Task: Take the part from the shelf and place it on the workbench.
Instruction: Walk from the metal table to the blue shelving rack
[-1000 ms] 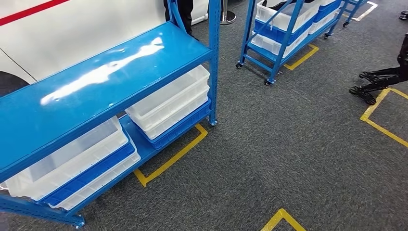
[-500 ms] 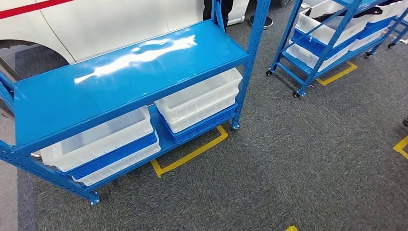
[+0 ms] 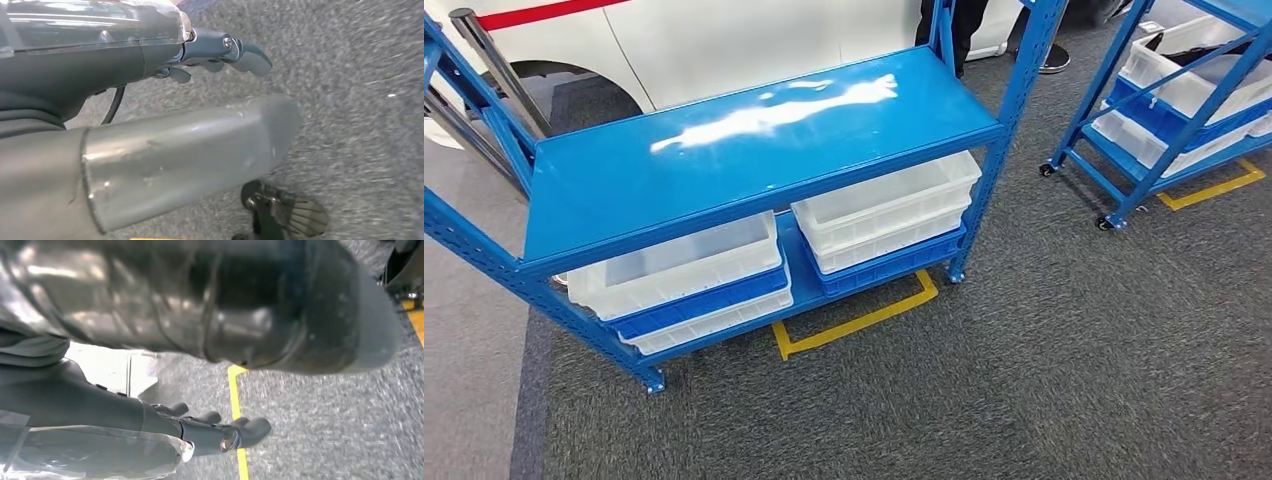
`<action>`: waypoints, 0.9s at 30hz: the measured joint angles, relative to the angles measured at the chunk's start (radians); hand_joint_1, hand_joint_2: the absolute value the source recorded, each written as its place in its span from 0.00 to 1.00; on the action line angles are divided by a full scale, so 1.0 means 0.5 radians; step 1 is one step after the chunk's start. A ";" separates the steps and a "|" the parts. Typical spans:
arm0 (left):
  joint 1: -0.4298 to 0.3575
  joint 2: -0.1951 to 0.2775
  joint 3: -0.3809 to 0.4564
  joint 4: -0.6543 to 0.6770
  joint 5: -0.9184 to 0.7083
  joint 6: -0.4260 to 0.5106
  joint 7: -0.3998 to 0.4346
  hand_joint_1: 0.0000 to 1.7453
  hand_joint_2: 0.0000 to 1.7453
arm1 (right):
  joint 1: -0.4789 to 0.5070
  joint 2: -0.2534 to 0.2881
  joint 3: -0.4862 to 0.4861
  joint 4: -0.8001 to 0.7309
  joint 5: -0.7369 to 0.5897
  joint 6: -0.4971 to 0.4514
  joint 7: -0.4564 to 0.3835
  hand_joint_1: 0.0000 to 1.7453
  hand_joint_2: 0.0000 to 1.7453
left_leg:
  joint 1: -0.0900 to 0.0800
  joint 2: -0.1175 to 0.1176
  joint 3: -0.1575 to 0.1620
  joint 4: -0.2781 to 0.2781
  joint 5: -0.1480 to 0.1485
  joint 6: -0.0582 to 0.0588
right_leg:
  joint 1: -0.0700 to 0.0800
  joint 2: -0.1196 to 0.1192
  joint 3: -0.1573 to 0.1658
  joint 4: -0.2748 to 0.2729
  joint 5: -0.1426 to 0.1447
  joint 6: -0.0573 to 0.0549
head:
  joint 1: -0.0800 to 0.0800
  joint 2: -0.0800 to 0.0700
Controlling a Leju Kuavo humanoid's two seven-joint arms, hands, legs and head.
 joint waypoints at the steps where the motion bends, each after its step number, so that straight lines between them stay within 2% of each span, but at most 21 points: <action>1: -0.002 -0.002 0.000 0.000 0.000 0.000 0.000 0.00 0.00 | 0.003 0.000 0.000 0.000 0.000 0.000 0.001 0.00 0.00 | -0.001 0.054 -0.054 0.119 -0.067 -0.007 | 0.005 -0.025 -0.002 -0.001 0.000 -0.009 | -0.002 0.000; 3: -0.007 -0.003 0.000 0.000 -0.001 0.000 -0.001 0.00 0.00 | 0.008 0.000 -0.001 0.000 0.000 0.000 0.003 0.00 0.00 | 0.001 0.100 -0.175 0.383 -0.186 -0.016 | 0.016 -0.077 -0.006 -0.001 -0.003 -0.017 | -0.003 0.000; 4: -0.005 -0.003 0.000 0.000 -0.002 0.000 -0.002 0.00 0.00 | 0.008 0.000 -0.001 0.000 0.000 0.000 0.004 0.00 0.00 | 0.001 0.106 -0.202 0.448 -0.199 -0.015 | 0.021 -0.103 -0.007 0.000 -0.004 -0.019 | -0.003 0.000; 5: -0.002 -0.003 0.000 0.000 -0.002 0.000 -0.003 0.00 0.00 | 0.007 0.000 -0.001 0.000 0.000 -0.001 0.005 0.00 0.00 | 0.000 0.109 -0.190 0.435 -0.173 -0.010 | 0.025 -0.127 -0.005 0.000 -0.006 -0.021 | -0.003 0.000; 6: 0.001 -0.003 0.000 0.000 -0.004 -0.001 -0.006 0.00 0.00 | 0.006 0.000 -0.001 0.000 0.000 -0.001 0.005 0.00 0.00 | -0.002 0.118 -0.138 0.342 -0.115 0.000 | 0.030 -0.149 -0.001 0.000 -0.008 -0.021 | -0.003 0.000; 7: 0.002 -0.003 0.000 0.000 -0.006 -0.001 -0.008 0.00 0.00 | 0.004 0.001 -0.001 0.000 0.000 -0.001 0.005 0.00 0.00 | -0.009 0.146 -0.060 0.197 -0.044 0.017 | 0.034 -0.170 0.004 0.000 -0.011 -0.021 | -0.003 0.000; 9: -0.004 -0.001 0.000 0.000 -0.009 -0.002 -0.014 0.00 0.00 | 0.004 0.007 -0.001 0.000 0.000 -0.001 0.005 0.00 0.00 | -0.034 0.232 0.067 -0.051 0.036 0.055 | 0.044 -0.209 0.013 0.000 -0.019 -0.012 | -0.002 0.000; 10: -0.007 -0.001 -0.001 -0.001 -0.010 -0.002 -0.015 0.00 0.00 | 0.003 0.009 -0.001 0.001 0.000 -0.001 0.005 0.00 0.00 | -0.045 0.259 0.093 -0.109 0.044 0.069 | 0.046 -0.227 0.017 0.000 -0.021 -0.005 | -0.002 0.000; 11: -0.007 0.000 -0.001 -0.001 -0.010 -0.002 -0.016 0.00 0.00 | 0.000 0.011 -0.001 0.001 0.000 -0.001 0.005 0.00 0.00 | -0.052 0.262 0.095 -0.124 0.039 0.075 | 0.047 -0.246 0.020 -0.002 -0.023 0.003 | -0.002 0.000; 12: -0.004 0.000 -0.001 -0.001 -0.010 -0.002 -0.016 0.00 0.00 | -0.004 0.012 -0.001 0.001 0.000 -0.001 0.005 0.00 0.00 | -0.053 0.239 0.095 -0.134 0.045 0.081 | 0.045 -0.265 0.028 -0.008 -0.022 0.012 | -0.003 0.000; 13: 0.000 -0.001 -0.001 -0.001 -0.010 -0.002 -0.016 0.00 0.00 | -0.007 0.012 -0.001 0.001 0.000 -0.001 0.006 0.00 0.00 | -0.046 0.218 0.104 -0.150 0.055 0.087 | 0.043 -0.263 0.035 -0.006 -0.028 0.023 | -0.003 0.000; 15: 0.002 -0.004 -0.001 -0.001 -0.011 -0.004 -0.016 0.00 0.00 | -0.007 0.013 -0.001 0.001 -0.001 -0.002 0.009 0.00 0.00 | -0.028 0.175 0.122 -0.185 0.080 0.104 | 0.040 -0.177 0.010 0.077 -0.094 0.044 | -0.002 0.000; 17: -0.004 -0.006 -0.001 -0.001 -0.012 -0.006 -0.017 0.00 0.00 | 0.002 0.012 -0.002 0.001 -0.003 -0.007 0.011 0.00 0.00 | -0.020 0.139 0.126 -0.197 0.092 0.115 | 0.031 -0.065 -0.097 0.307 -0.223 0.055 | -0.001 0.000; 18: -0.006 -0.006 -0.001 -0.001 -0.011 -0.007 -0.018 0.00 0.00 | 0.005 0.011 -0.006 0.001 -0.007 -0.016 0.011 0.00 0.00 | -0.020 0.122 0.124 -0.195 0.092 0.116 | 0.027 -0.044 -0.159 0.429 -0.272 0.060 | 0.000 0.000; 19: -0.005 -0.006 -0.001 -0.001 -0.010 -0.007 -0.019 0.00 0.00 | 0.006 0.010 -0.011 0.001 -0.014 -0.028 0.009 0.00 0.00 | -0.019 0.106 0.124 -0.192 0.091 0.115 | 0.023 -0.036 -0.203 0.508 -0.286 0.066 | 0.000 0.000; 20: -0.003 -0.006 -0.001 -0.001 -0.009 -0.007 -0.020 0.00 0.00 | 0.006 0.010 -0.018 0.001 -0.022 -0.042 0.005 0.00 0.00 | -0.018 0.089 0.125 -0.187 0.088 0.112 | 0.018 -0.033 -0.214 0.514 -0.256 0.071 | 0.000 0.000; 21: -0.001 -0.007 -0.001 -0.001 -0.007 -0.008 -0.021 0.00 0.00 | 0.006 0.010 -0.026 0.000 -0.027 -0.054 0.001 0.00 0.00 | -0.015 0.075 0.127 -0.178 0.082 0.107 | 0.012 -0.033 -0.189 0.443 -0.189 0.076 | 0.000 0.000; 22: 0.000 -0.009 -0.001 -0.001 -0.006 -0.008 -0.021 0.00 0.00 | 0.006 0.010 -0.032 0.000 -0.031 -0.062 -0.003 0.00 0.00 | -0.011 0.062 0.128 -0.165 0.073 0.099 | 0.006 -0.031 -0.136 0.315 -0.104 0.079 | 0.000 0.000; 24: 0.000 -0.011 -0.001 -0.001 -0.001 -0.008 -0.022 0.00 0.00 | 0.005 0.010 -0.041 0.000 -0.033 -0.070 -0.007 0.00 0.00 | -0.011 0.045 0.120 -0.132 0.049 0.074 | 0.002 -0.017 -0.043 0.094 -0.009 0.077 | -0.001 0.000; 25: 0.000 -0.011 -0.001 -0.001 0.002 -0.008 -0.023 0.00 0.00 | 0.004 0.010 -0.044 0.000 -0.034 -0.072 -0.009 0.00 0.00 | -0.013 0.041 0.114 -0.120 0.040 0.061 | 0.005 -0.011 -0.024 0.044 0.002 0.071 | -0.001 0.000; 27: 0.000 -0.011 -0.001 -0.001 0.004 -0.008 -0.024 0.00 0.00 | 0.001 0.010 -0.049 0.000 -0.035 -0.074 -0.010 0.00 0.00 | -0.013 0.036 0.108 -0.113 0.033 0.038 | 0.013 -0.008 -0.024 0.033 -0.004 0.048 | -0.002 0.000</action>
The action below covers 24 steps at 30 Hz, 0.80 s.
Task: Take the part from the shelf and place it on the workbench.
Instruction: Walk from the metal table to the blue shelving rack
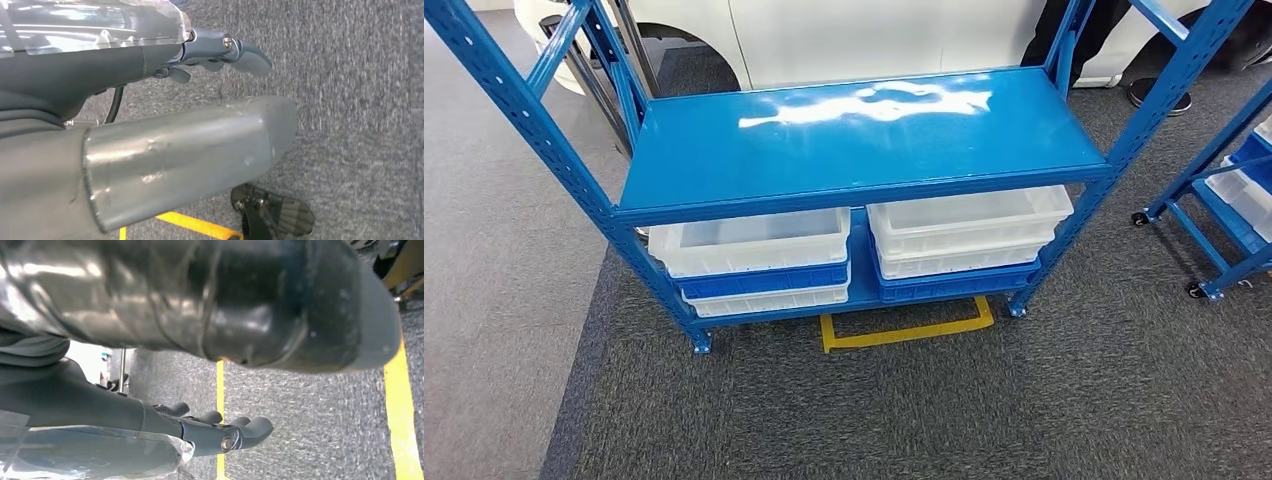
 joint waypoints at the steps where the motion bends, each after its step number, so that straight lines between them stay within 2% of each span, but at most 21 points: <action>1: 0.000 0.000 0.000 0.000 0.000 0.000 -0.001 0.00 0.00 | -0.001 0.000 -0.001 0.000 0.000 -0.001 0.000 0.00 0.00 | 0.003 0.003 -0.001 0.002 -0.004 -0.010 | 0.000 -0.004 0.002 -0.005 0.002 -0.012 | 0.001 0.000; 3: 0.000 -0.002 0.000 0.000 0.000 -0.001 -0.001 0.00 0.00 | 0.000 0.000 -0.002 0.000 0.001 -0.001 0.001 0.00 0.00 | 0.008 0.029 -0.031 0.073 -0.054 -0.030 | -0.005 -0.015 0.008 -0.018 0.007 -0.037 | 0.000 0.000; 4: -0.001 -0.003 0.000 0.000 0.000 -0.001 -0.001 0.00 0.00 | 0.001 0.000 -0.003 0.000 0.001 -0.002 0.001 0.00 0.00 | 0.011 0.047 -0.075 0.165 -0.106 -0.040 | -0.007 -0.022 0.009 -0.022 0.008 -0.047 | 0.000 0.000; 6: -0.003 -0.005 0.000 0.000 0.000 -0.001 -0.001 0.00 0.00 | 0.002 0.000 -0.004 0.000 0.001 -0.002 0.002 0.00 0.00 | 0.015 0.066 -0.208 0.425 -0.222 -0.056 | -0.004 -0.034 0.010 -0.023 0.003 -0.058 | 0.000 0.000; 7: -0.001 -0.005 0.000 0.000 0.000 -0.001 0.000 0.00 0.00 | 0.003 0.000 -0.005 0.000 0.001 -0.002 0.002 0.00 0.00 | 0.016 0.069 -0.260 0.522 -0.246 -0.060 | -0.003 -0.039 0.011 -0.022 0.000 -0.060 | 0.000 0.000; 8: 0.001 -0.005 0.000 0.000 -0.001 -0.001 0.001 0.00 0.00 | 0.003 0.000 -0.006 0.000 0.001 -0.002 0.002 0.00 0.00 | 0.016 0.069 -0.282 0.554 -0.232 -0.059 | -0.002 -0.043 0.015 -0.022 -0.003 -0.060 | 0.000 0.000; 9: 0.002 -0.005 0.000 0.000 -0.001 -0.001 0.002 0.00 0.00 | 0.003 0.000 -0.008 0.000 0.001 -0.002 0.002 0.00 0.00 | 0.016 0.070 -0.265 0.505 -0.179 -0.055 | -0.001 -0.045 0.021 -0.022 -0.007 -0.058 | 0.000 0.000; 11: 0.003 -0.005 0.000 0.000 -0.001 -0.001 0.003 0.00 0.00 | 0.002 0.001 -0.010 0.000 0.001 -0.002 0.002 0.00 0.00 | 0.012 0.077 -0.147 0.246 -0.031 -0.031 | 0.001 -0.048 0.039 -0.024 -0.017 -0.051 | 0.000 0.000; 12: 0.002 -0.004 0.000 0.000 -0.001 -0.001 0.003 0.00 0.00 | 0.001 0.002 -0.011 0.000 0.001 -0.002 0.002 0.00 0.00 | 0.006 0.083 -0.089 0.121 0.014 -0.017 | 0.005 -0.049 0.046 -0.024 -0.023 -0.045 | 0.000 0.000; 13: 0.000 -0.004 0.000 0.000 -0.002 -0.001 0.003 0.00 0.00 | 0.001 0.003 -0.011 0.001 0.001 -0.002 0.002 0.00 0.00 | 0.000 0.087 -0.051 0.041 0.033 -0.004 | 0.007 -0.051 0.050 -0.026 -0.026 -0.036 | 0.000 0.000; 16: 0.000 -0.004 0.000 0.000 -0.003 -0.002 0.005 0.00 0.00 | -0.003 0.005 -0.013 0.001 0.001 -0.002 0.002 0.00 0.00 | -0.004 0.082 -0.029 -0.008 0.030 0.021 | 0.009 -0.056 0.056 -0.038 -0.028 -0.001 | 0.001 0.000; 18: 0.004 -0.006 0.000 0.000 -0.003 -0.002 0.005 0.00 0.00 | -0.004 0.005 -0.013 0.001 0.001 -0.002 0.002 0.00 0.00 | 0.005 0.079 -0.011 -0.042 0.042 0.044 | 0.008 -0.050 0.044 0.008 -0.064 0.019 | 0.002 0.000; 20: 0.002 -0.009 0.000 0.000 -0.003 -0.002 0.005 0.00 0.00 | -0.003 0.004 -0.014 0.001 0.001 -0.003 0.002 0.00 0.00 | 0.008 0.080 0.002 -0.059 0.047 0.064 | 0.006 -0.038 -0.051 0.203 -0.168 0.030 | 0.003 0.000; 21: 0.001 -0.009 0.000 0.000 -0.003 -0.002 0.005 0.00 0.00 | -0.002 0.004 -0.015 0.001 0.001 -0.003 0.002 0.00 0.00 | 0.006 0.080 0.003 -0.058 0.043 0.071 | 0.006 -0.034 -0.127 0.339 -0.225 0.034 | 0.003 0.000; 22: 0.001 -0.009 0.000 0.000 -0.003 -0.002 0.006 0.00 0.00 | -0.001 0.003 -0.015 0.001 0.001 -0.003 0.002 0.00 0.00 | 0.004 0.078 0.005 -0.055 0.038 0.074 | 0.005 -0.032 -0.195 0.451 -0.255 0.038 | 0.003 0.000; 23: 0.001 -0.009 0.000 0.000 -0.003 -0.002 0.006 0.00 0.00 | 0.000 0.003 -0.015 0.001 0.001 -0.003 0.002 0.00 0.00 | 0.003 0.075 0.009 -0.052 0.032 0.075 | 0.004 -0.031 -0.235 0.503 -0.247 0.041 | 0.003 0.000; 24: 0.002 -0.009 0.000 0.000 -0.003 -0.002 0.006 0.00 0.00 | 0.001 0.003 -0.016 0.001 0.001 -0.003 0.002 0.00 0.00 | 0.002 0.071 0.017 -0.048 0.024 0.073 | 0.004 -0.031 -0.238 0.481 -0.197 0.042 | 0.003 0.000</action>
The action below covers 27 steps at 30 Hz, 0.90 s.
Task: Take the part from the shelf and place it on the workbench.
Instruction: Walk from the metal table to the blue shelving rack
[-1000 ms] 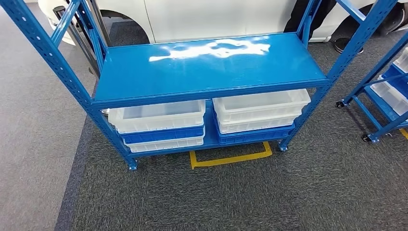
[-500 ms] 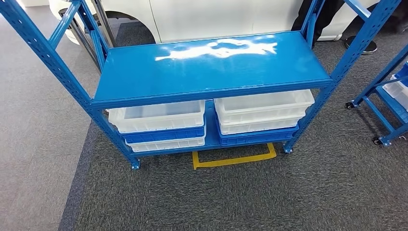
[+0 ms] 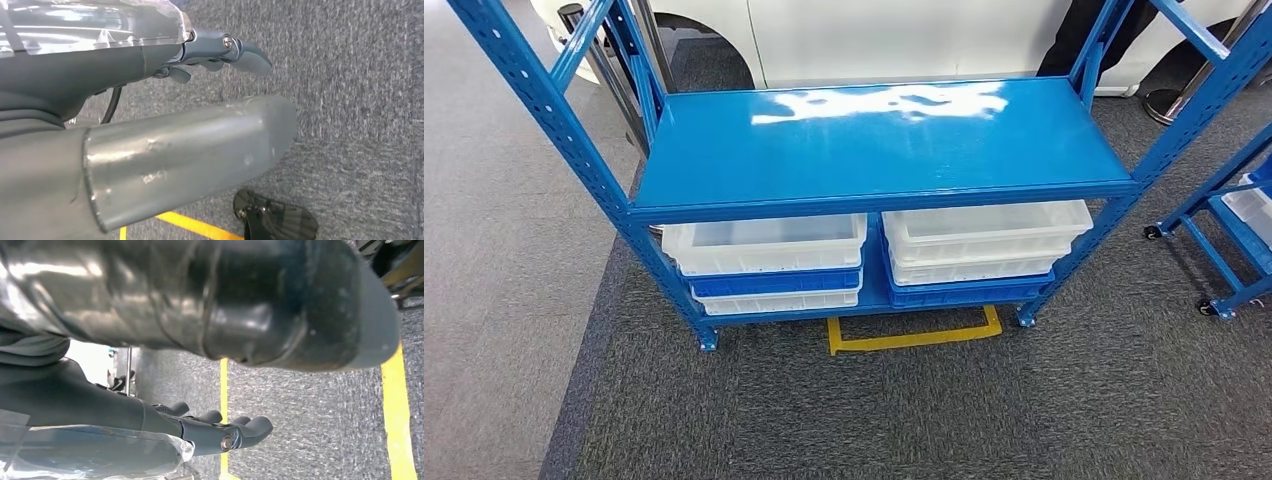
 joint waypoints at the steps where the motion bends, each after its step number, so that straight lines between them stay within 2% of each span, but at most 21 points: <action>1: 0.001 -0.001 0.000 0.000 0.000 0.000 0.000 0.00 0.00 | 0.001 -0.001 0.000 0.000 0.000 0.000 0.000 0.00 0.00 | 0.000 -0.005 0.011 0.005 -0.010 -0.005 | -0.001 0.000 0.036 -0.098 0.080 -0.002 | 0.000 0.000; 2: 0.002 -0.002 0.000 0.000 0.000 0.000 0.000 0.00 0.00 | 0.002 -0.001 -0.001 0.000 0.000 0.000 0.000 0.00 0.00 | 0.000 -0.010 0.020 0.011 -0.022 -0.012 | 0.000 0.002 0.093 -0.234 0.159 -0.008 | 0.000 0.000; 3: 0.001 -0.002 0.000 0.000 0.000 0.000 0.000 0.00 0.00 | 0.002 -0.002 -0.002 0.000 0.001 0.000 0.001 0.00 0.00 | -0.004 -0.013 0.024 0.021 -0.037 -0.023 | 0.003 0.004 0.147 -0.356 0.211 -0.016 | 0.001 0.000; 4: 0.000 -0.003 0.000 0.000 0.000 -0.001 0.000 0.00 0.00 | 0.001 -0.002 -0.003 0.000 0.001 0.000 0.000 0.00 0.00 | -0.007 -0.014 0.026 0.028 -0.048 -0.034 | 0.004 0.006 0.184 -0.440 0.237 -0.026 | 0.000 0.000; 5: -0.001 -0.003 0.000 0.000 0.000 -0.001 0.000 0.00 0.00 | 0.000 -0.002 -0.004 0.000 0.001 0.000 0.000 0.00 0.00 | -0.010 -0.015 0.024 0.032 -0.057 -0.046 | 0.007 0.009 0.202 -0.479 0.237 -0.036 | -0.001 0.000; 8: -0.005 -0.003 0.000 0.000 -0.006 -0.001 0.001 0.00 0.00 | -0.003 -0.002 -0.006 0.000 0.001 0.000 0.000 0.00 0.00 | -0.009 -0.014 0.031 0.038 -0.075 -0.076 | 0.008 0.008 0.212 -0.493 0.228 -0.069 | -0.002 0.000; 9: -0.005 -0.003 0.000 0.000 -0.009 0.000 0.002 0.00 0.00 | -0.002 -0.002 -0.006 0.000 0.002 0.000 0.000 0.00 0.00 | -0.006 -0.010 0.022 0.070 -0.097 -0.088 | 0.005 0.006 0.219 -0.501 0.228 -0.081 | -0.003 0.000; 11: -0.005 -0.003 0.000 0.000 -0.011 0.001 0.002 0.00 0.00 | -0.001 -0.001 -0.009 -0.001 0.002 -0.001 0.001 0.00 0.00 | 0.004 -0.002 -0.064 0.254 -0.196 -0.113 | 0.000 0.000 0.231 -0.513 0.226 -0.100 | -0.003 0.000; 13: -0.004 -0.004 0.000 0.000 -0.012 0.001 0.003 0.00 0.00 | -0.001 -0.001 -0.012 0.000 0.002 -0.001 0.001 0.00 0.00 | 0.012 0.000 -0.208 0.514 -0.296 -0.131 | 0.002 -0.003 0.238 -0.514 0.216 -0.109 | -0.004 0.000; 14: -0.002 -0.004 0.000 0.000 -0.013 0.001 0.003 0.00 0.00 | -0.001 -0.001 -0.013 0.000 0.003 -0.001 0.001 0.00 0.00 | 0.014 0.001 -0.257 0.588 -0.301 -0.135 | 0.002 -0.004 0.244 -0.514 0.210 -0.110 | -0.004 0.000; 15: -0.001 -0.004 0.000 0.000 -0.012 0.001 0.003 0.00 0.00 | -0.001 -0.001 -0.015 0.000 0.003 -0.001 0.001 0.00 0.00 | 0.015 0.001 -0.272 0.588 -0.264 -0.135 | 0.001 -0.004 0.255 -0.513 0.203 -0.109 | -0.004 0.000; 16: 0.000 -0.003 0.000 0.000 -0.012 0.001 0.003 0.00 0.00 | -0.001 -0.001 -0.015 0.000 0.003 -0.001 0.001 0.00 0.00 | 0.015 0.001 -0.248 0.509 -0.190 -0.131 | 0.001 -0.003 0.269 -0.513 0.193 -0.105 | -0.004 0.000; 17: 0.000 -0.003 0.000 0.000 -0.012 0.002 0.003 0.00 0.00 | -0.001 -0.001 -0.016 0.000 0.004 -0.001 0.001 0.00 0.00 | 0.015 0.003 -0.198 0.377 -0.098 -0.124 | 0.000 -0.003 0.284 -0.514 0.183 -0.100 | -0.004 0.000; 18: 0.000 -0.003 0.000 0.000 -0.012 0.001 0.003 0.00 0.00 | -0.001 0.000 -0.016 0.000 0.004 -0.001 0.001 0.00 0.00 | 0.010 0.007 -0.144 0.246 -0.033 -0.113 | 0.002 -0.003 0.297 -0.515 0.173 -0.093 | -0.004 0.000; 19: -0.001 -0.003 0.000 0.000 -0.013 0.002 0.003 0.00 0.00 | -0.002 0.001 -0.016 0.000 0.004 -0.001 0.001 0.00 0.00 | 0.004 0.009 -0.099 0.139 0.003 -0.099 | 0.004 -0.002 0.306 -0.516 0.163 -0.082 | -0.004 0.000; 20: -0.003 -0.003 0.000 0.000 -0.014 0.002 0.003 0.00 0.00 | -0.003 0.001 -0.016 0.000 0.004 -0.001 0.001 0.00 0.00 | -0.002 0.012 -0.074 0.076 0.010 -0.084 | 0.005 -0.002 0.311 -0.522 0.157 -0.069 | -0.004 0.000; 22: -0.003 -0.003 -0.001 0.000 -0.015 0.002 0.004 0.00 0.00 | -0.006 0.002 -0.016 0.000 0.004 -0.001 0.001 0.00 0.00 | -0.009 0.010 -0.054 0.032 -0.007 -0.051 | 0.006 -0.003 0.320 -0.515 0.171 -0.040 | -0.004 0.000; 24: 0.001 -0.004 0.000 0.000 -0.015 0.002 0.006 0.00 0.00 | -0.006 0.002 -0.016 0.000 0.004 -0.001 0.001 0.00 0.00 | -0.001 0.006 -0.016 0.001 -0.001 -0.021 | 0.003 -0.003 0.326 -0.479 0.166 -0.021 | -0.003 0.000; 25: 0.001 -0.005 0.000 0.000 -0.015 0.002 0.006 0.00 0.00 | -0.006 0.002 -0.017 0.000 0.005 -0.001 0.002 0.00 0.00 | 0.002 0.005 0.004 -0.008 0.000 -0.009 | 0.003 -0.001 0.305 -0.428 0.130 -0.018 | -0.003 0.000; 27: 0.001 -0.005 0.000 0.000 -0.015 0.002 0.006 0.00 0.00 | -0.006 0.002 -0.017 0.000 0.005 -0.001 0.002 0.00 0.00 | 0.000 0.005 0.028 -0.015 -0.008 0.009 | 0.001 0.004 0.187 -0.222 0.018 -0.010 | -0.002 0.000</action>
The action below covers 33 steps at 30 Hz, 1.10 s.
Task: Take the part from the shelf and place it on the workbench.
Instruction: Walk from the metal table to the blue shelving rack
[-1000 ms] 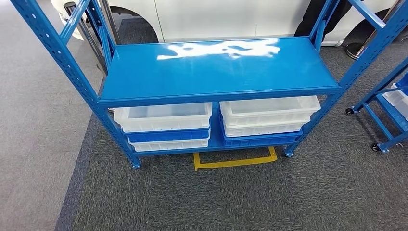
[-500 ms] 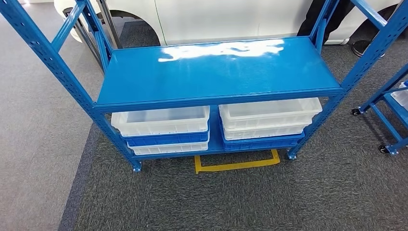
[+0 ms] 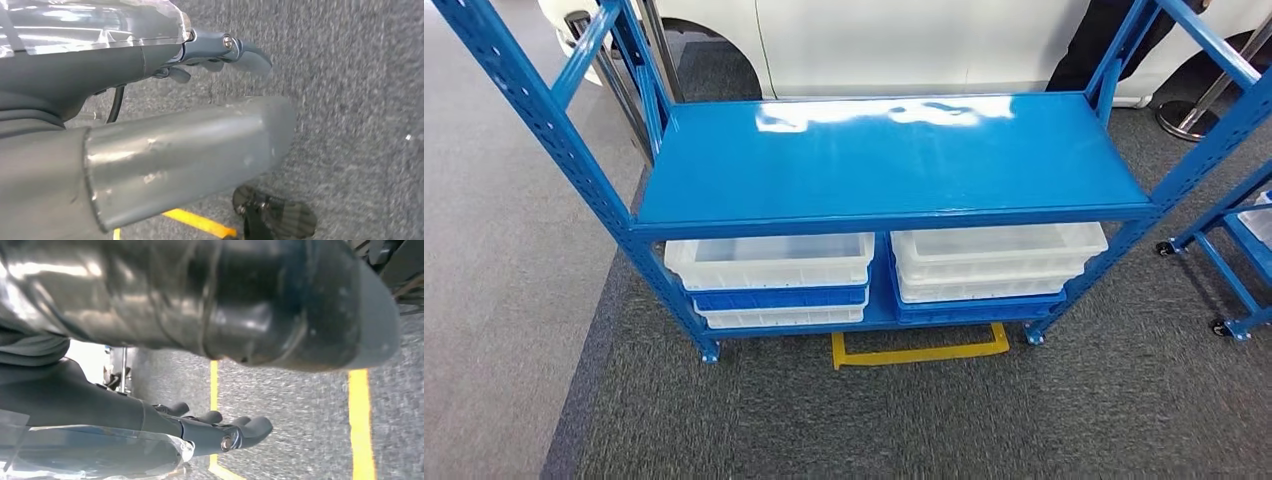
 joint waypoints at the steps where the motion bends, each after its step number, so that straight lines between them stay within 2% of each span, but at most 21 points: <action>1: 0.000 0.000 0.000 0.000 0.000 0.000 0.001 0.00 0.00 | 0.000 0.000 0.000 0.000 0.000 0.000 0.001 0.00 0.00 | -0.003 0.000 0.006 0.001 -0.008 0.005 | 0.000 0.001 -0.079 0.120 -0.048 0.005 | 0.000 0.000; 2: 0.000 0.001 0.000 0.000 -0.001 0.000 0.002 0.00 0.00 | 0.002 -0.001 0.000 0.000 0.000 0.000 0.002 0.00 0.00 | -0.006 -0.002 0.015 0.002 -0.018 0.006 | -0.001 0.001 -0.144 0.205 -0.068 0.009 | 0.000 0.000; 3: 0.002 0.001 0.000 0.000 -0.002 0.000 0.004 0.00 0.00 | 0.004 -0.001 0.000 0.000 0.000 0.000 0.003 0.00 0.00 | -0.007 -0.005 0.027 0.004 -0.031 0.005 | -0.001 0.001 -0.180 0.228 -0.047 0.011 | 0.000 0.000; 4: 0.004 0.000 0.000 0.000 -0.002 0.000 0.006 0.00 0.00 | 0.007 -0.002 0.000 0.000 0.000 0.000 0.004 0.00 0.00 | -0.008 -0.009 0.046 0.006 -0.045 0.001 | 0.000 0.001 -0.177 0.174 0.018 0.009 | 0.000 0.000; 6: 0.010 -0.003 0.000 0.000 -0.003 0.000 0.009 0.00 0.00 | 0.013 -0.003 -0.001 0.000 0.001 0.000 0.005 0.00 0.00 | -0.008 -0.015 0.090 0.009 -0.079 -0.012 | 0.003 0.001 -0.102 -0.065 0.196 -0.006 | 0.001 0.000; 7: 0.010 -0.005 0.000 0.000 -0.003 0.001 0.009 0.00 0.00 | 0.014 -0.004 -0.001 0.000 0.001 0.000 0.005 0.00 0.00 | -0.009 -0.015 0.104 0.013 -0.094 -0.021 | 0.010 0.002 -0.070 -0.175 0.243 -0.016 | 0.002 0.000; 8: 0.008 -0.006 0.000 0.000 -0.004 0.002 0.010 0.00 0.00 | 0.013 -0.005 -0.001 0.000 0.002 0.000 0.005 0.00 0.00 | -0.010 -0.014 0.110 0.016 -0.107 -0.032 | 0.017 0.002 -0.053 -0.236 0.271 -0.030 | 0.002 0.000; 10: 0.001 -0.008 -0.001 0.000 -0.009 0.008 0.012 0.00 0.00 | 0.010 -0.005 -0.001 0.000 0.004 0.000 0.004 0.00 0.00 | -0.012 -0.012 0.116 0.029 -0.118 -0.057 | 0.026 0.005 -0.051 -0.264 0.264 -0.056 | 0.004 0.000; 12: -0.001 -0.007 -0.001 0.000 -0.014 0.015 0.013 0.00 0.00 | 0.010 -0.003 -0.002 0.000 0.006 -0.002 0.004 0.00 0.00 | -0.012 -0.009 0.117 0.060 -0.132 -0.078 | 0.017 0.005 -0.026 -0.278 0.267 -0.080 | 0.004 0.000; 14: -0.003 -0.009 -0.001 0.000 -0.014 0.019 0.013 0.00 0.00 | 0.009 -0.002 -0.002 0.000 0.006 -0.004 0.004 0.00 0.00 | -0.005 -0.005 0.052 0.196 -0.203 -0.101 | 0.007 0.002 0.001 -0.298 0.261 -0.095 | 0.003 0.000; 17: -0.004 -0.011 -0.001 0.000 -0.015 0.022 0.013 0.00 0.00 | 0.006 -0.002 -0.002 0.000 0.007 -0.004 0.004 0.00 0.00 | 0.011 -0.003 -0.154 0.541 -0.357 -0.128 | 0.005 0.001 0.014 -0.301 0.245 -0.106 | 0.002 0.000; 18: -0.003 -0.011 -0.001 0.000 -0.015 0.023 0.013 0.00 0.00 | 0.006 -0.002 -0.002 0.000 0.007 -0.003 0.004 0.00 0.00 | 0.014 -0.003 -0.195 0.584 -0.354 -0.131 | 0.004 0.002 0.022 -0.301 0.239 -0.105 | 0.001 0.000; 19: -0.001 -0.011 -0.001 0.000 -0.015 0.025 0.013 0.00 0.00 | 0.006 -0.002 -0.002 0.000 0.007 -0.003 0.004 0.00 0.00 | 0.015 -0.003 -0.202 0.554 -0.305 -0.132 | 0.003 0.003 0.032 -0.301 0.232 -0.102 | 0.001 0.000; 21: 0.001 -0.010 -0.001 0.000 -0.015 0.029 0.013 0.00 0.00 | 0.008 -0.001 -0.002 0.000 0.010 -0.004 0.004 0.00 0.50 | 0.017 -0.001 -0.129 0.317 -0.126 -0.128 | 0.001 0.003 0.057 -0.301 0.217 -0.092 | 0.001 0.000; 23: 0.000 -0.011 -0.001 0.000 -0.015 0.033 0.013 0.00 0.00 | 0.006 -0.001 -0.002 0.000 0.016 -0.006 0.003 0.00 1.00 | 0.008 0.006 -0.068 0.108 -0.039 -0.111 | 0.003 0.003 0.064 -0.299 0.210 -0.075 | 0.001 0.000; 25: 0.001 -0.011 -0.001 0.000 -0.015 0.036 0.014 0.00 0.00 | 0.002 0.000 -0.002 0.000 0.023 -0.006 0.002 0.00 1.00 | -0.005 0.009 -0.064 0.059 -0.035 -0.083 | 0.004 0.003 0.060 -0.300 0.208 -0.051 | 0.002 0.000; 28: 0.007 -0.011 -0.001 0.000 -0.015 0.037 0.016 0.00 0.00 | 0.002 0.000 -0.003 0.000 0.029 -0.006 0.003 0.00 1.00 | 0.003 0.008 -0.045 0.033 0.008 -0.037 | 0.004 0.003 0.055 -0.266 0.170 -0.015 | 0.003 0.000; 29: 0.005 -0.011 -0.001 0.000 -0.015 0.037 0.016 0.00 0.00 | 0.002 0.000 -0.003 0.000 0.030 -0.007 0.004 0.00 1.00 | 0.008 0.010 -0.040 0.023 0.015 -0.023 | 0.004 0.004 0.024 -0.197 0.124 -0.009 | 0.003 0.000; 31: 0.002 -0.009 -0.001 0.000 -0.015 0.038 0.016 0.00 0.00 | 0.002 0.000 -0.003 0.000 0.033 -0.009 0.004 0.00 1.00 | 0.004 0.013 -0.037 0.020 0.015 -0.007 | 0.002 0.005 -0.096 0.045 -0.003 -0.005 | 0.003 0.000; 32: 0.002 -0.008 -0.001 0.000 -0.015 0.039 0.016 0.00 0.00 | 0.002 0.000 -0.003 0.000 0.036 -0.011 0.004 0.00 1.00 | 0.000 0.013 -0.037 0.021 0.012 -0.003 | 0.002 0.005 -0.162 0.169 -0.046 -0.003 | 0.003 0.000; 33: 0.002 -0.008 -0.001 0.000 -0.015 0.041 0.016 0.00 0.00 | 0.003 0.000 -0.003 0.000 0.040 -0.014 0.005 0.00 1.00 | -0.003 0.012 -0.035 0.023 0.008 0.001 | 0.001 0.005 -0.204 0.242 -0.054 -0.001 | 0.003 0.000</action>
